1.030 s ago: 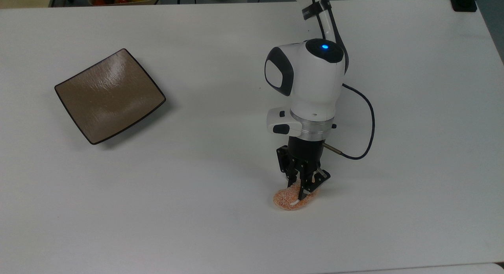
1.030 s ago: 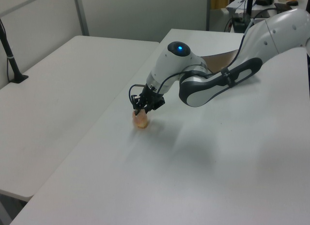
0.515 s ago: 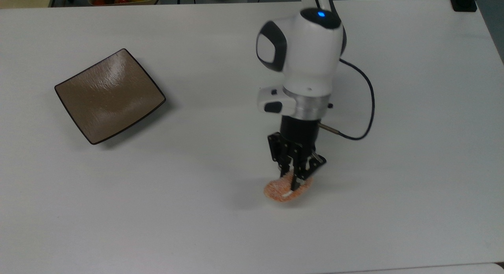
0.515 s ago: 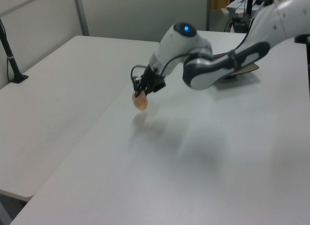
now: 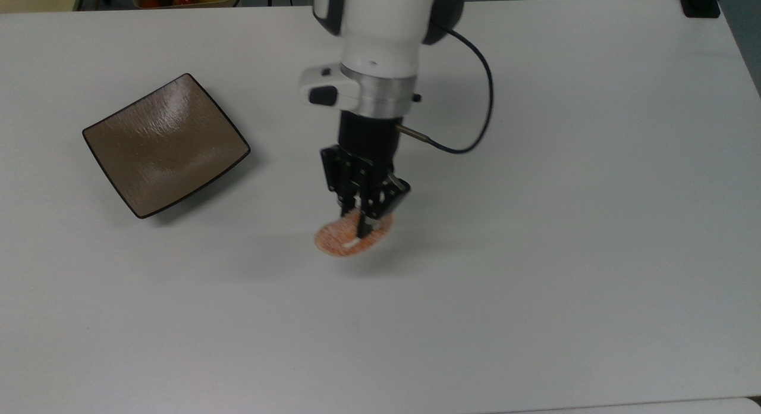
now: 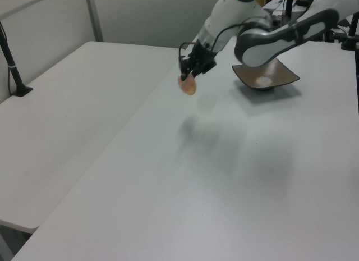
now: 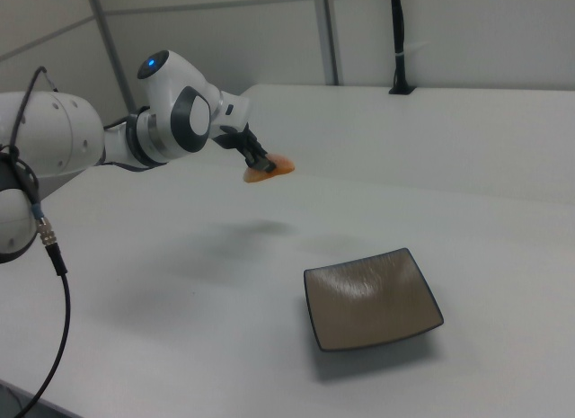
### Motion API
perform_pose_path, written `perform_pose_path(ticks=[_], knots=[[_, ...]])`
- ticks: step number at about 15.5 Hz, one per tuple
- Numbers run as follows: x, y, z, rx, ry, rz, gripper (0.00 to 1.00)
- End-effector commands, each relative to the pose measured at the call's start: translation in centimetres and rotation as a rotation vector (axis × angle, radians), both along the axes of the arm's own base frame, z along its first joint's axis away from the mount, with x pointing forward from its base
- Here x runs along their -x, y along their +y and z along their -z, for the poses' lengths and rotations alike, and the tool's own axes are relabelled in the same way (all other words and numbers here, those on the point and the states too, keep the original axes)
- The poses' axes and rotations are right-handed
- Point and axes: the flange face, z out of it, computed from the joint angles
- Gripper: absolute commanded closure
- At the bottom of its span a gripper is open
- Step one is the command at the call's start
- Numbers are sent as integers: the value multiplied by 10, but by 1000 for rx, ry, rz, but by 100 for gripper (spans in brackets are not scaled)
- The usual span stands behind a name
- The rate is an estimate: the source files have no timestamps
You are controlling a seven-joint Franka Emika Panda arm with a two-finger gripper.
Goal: Bread is placed on a ceramic plate
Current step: 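Lift the bread roll and carry it over the brown square plate, then lower the bread roll onto the plate and open the gripper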
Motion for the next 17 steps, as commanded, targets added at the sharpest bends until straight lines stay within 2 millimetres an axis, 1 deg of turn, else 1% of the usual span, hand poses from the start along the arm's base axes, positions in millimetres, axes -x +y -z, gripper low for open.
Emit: perform_pose_path(ticks=[1,4,5,7,9,10,11,12,13,15,17], knots=[[44,-41,-23,61,105,-36,68],[63,-83,-31,105,186,-53,68],[70,-104,-33,129,218,-65,69],[76,-139,-31,150,273,-55,69],[76,-165,-25,163,299,-52,68],[75,-182,-17,173,318,-50,68],[74,-191,-7,176,336,-51,68],[73,-208,6,177,359,-37,68],[72,-217,20,173,382,-26,68],[76,-224,39,173,411,-21,68],[78,-230,49,170,430,-13,68]])
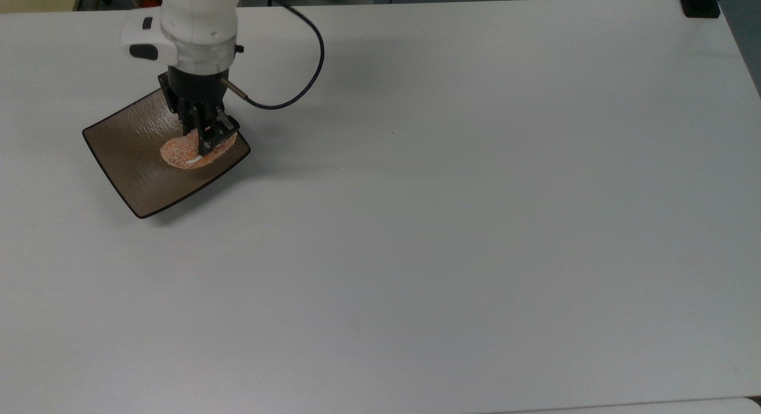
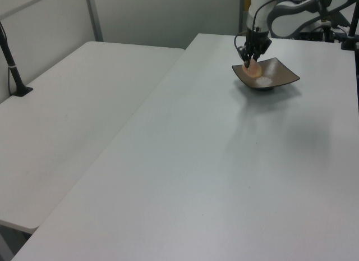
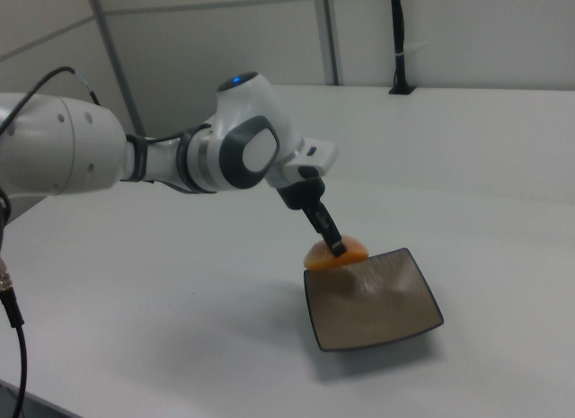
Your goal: Bread is placed on a ceramic plate
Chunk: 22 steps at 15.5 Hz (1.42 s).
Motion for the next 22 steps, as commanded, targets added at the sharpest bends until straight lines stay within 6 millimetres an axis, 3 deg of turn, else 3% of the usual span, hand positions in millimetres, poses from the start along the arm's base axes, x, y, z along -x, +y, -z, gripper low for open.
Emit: perform_pose_path(ticks=[1,6,10,12,17,22], knots=[[6,-9,22,-10,43,-4,68],[5,-32,40,-4,70,16,64],[4,-39,42,-5,72,25,13],[5,-42,41,-7,70,31,1],[0,-41,18,-2,40,31,0],[1,-26,-47,-44,71,-5,0]])
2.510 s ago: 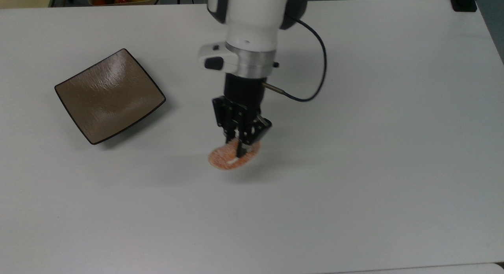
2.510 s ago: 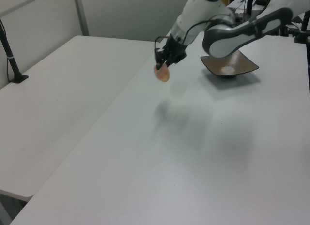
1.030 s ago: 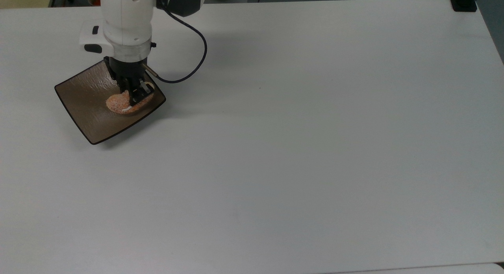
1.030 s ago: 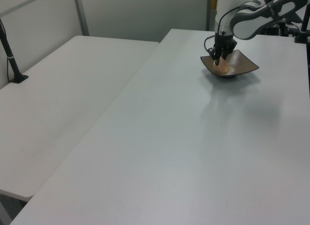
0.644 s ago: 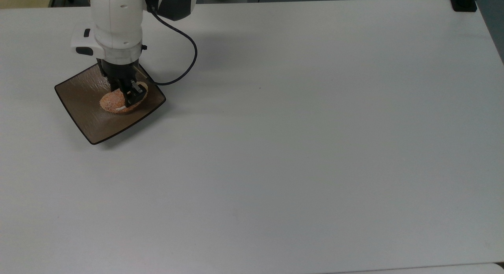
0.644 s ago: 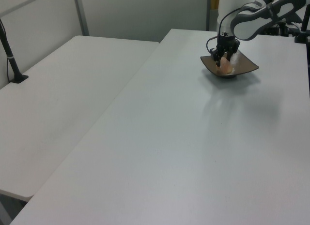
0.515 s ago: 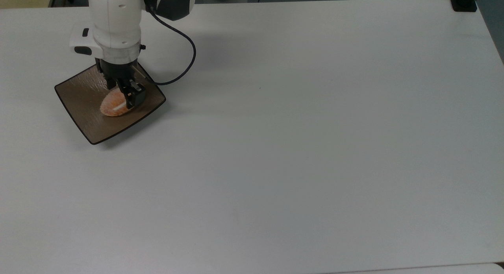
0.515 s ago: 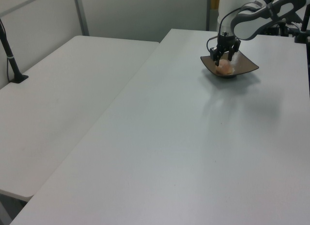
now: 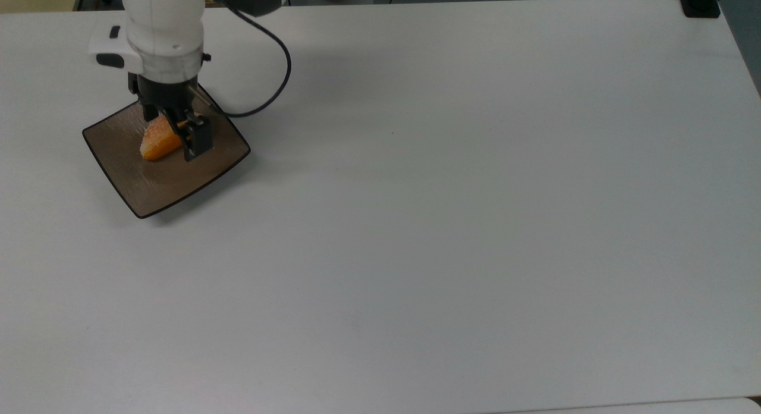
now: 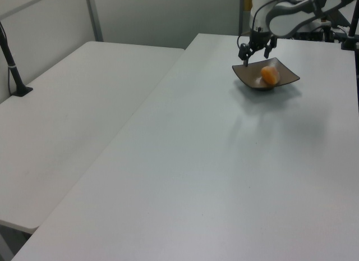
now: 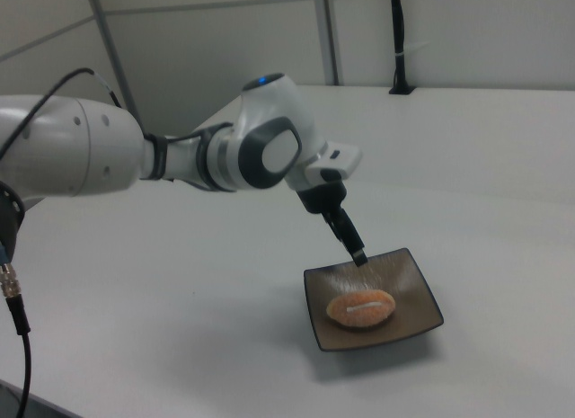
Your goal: Bread is placed on a ceramic plate
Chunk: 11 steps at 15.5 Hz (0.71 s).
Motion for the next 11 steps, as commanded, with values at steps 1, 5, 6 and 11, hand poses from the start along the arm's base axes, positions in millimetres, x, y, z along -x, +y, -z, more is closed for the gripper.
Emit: perform_pose_path(ticks=[1,5,6,11], knots=[[8,19,-68,-99,32,-67,0],[23,47,-119,-176,32,-190,0],[25,65,-126,-187,31,-239,0],[47,124,-153,-208,95,-403,0]])
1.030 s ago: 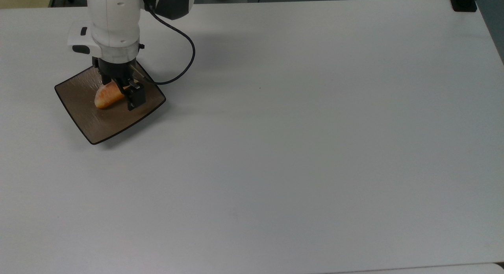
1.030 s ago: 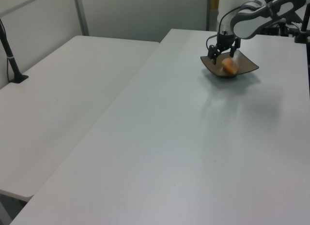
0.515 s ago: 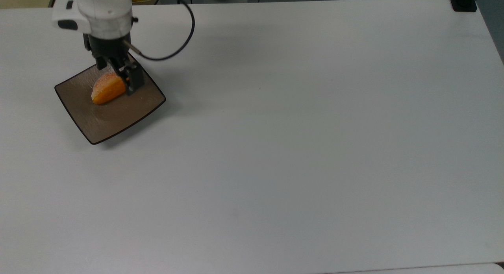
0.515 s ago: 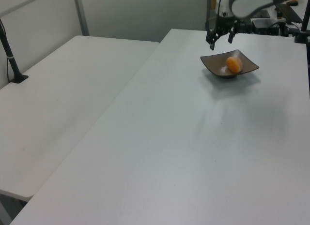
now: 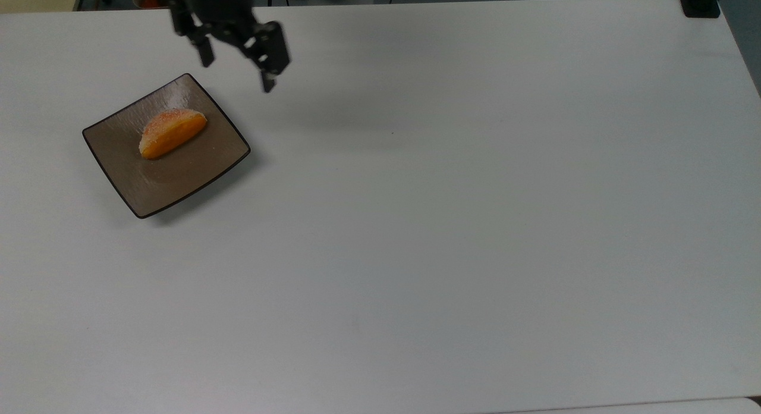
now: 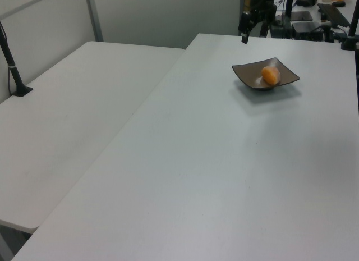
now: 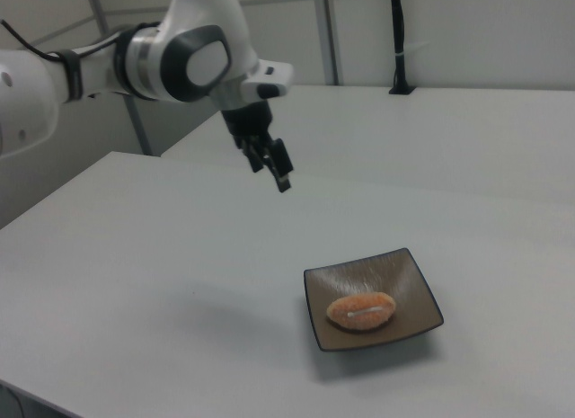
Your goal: Bread is placed on a ceramic plate
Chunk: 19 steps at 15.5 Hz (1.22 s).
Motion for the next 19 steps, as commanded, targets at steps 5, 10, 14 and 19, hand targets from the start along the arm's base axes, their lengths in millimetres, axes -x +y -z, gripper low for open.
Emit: perform_pose_path(ticks=[5,10,14,19], knots=[[40,64,-23,-20,124,-269,0],[43,113,-6,-11,151,-350,0],[43,115,-4,-6,153,-367,0],[38,108,1,-5,157,-355,0]])
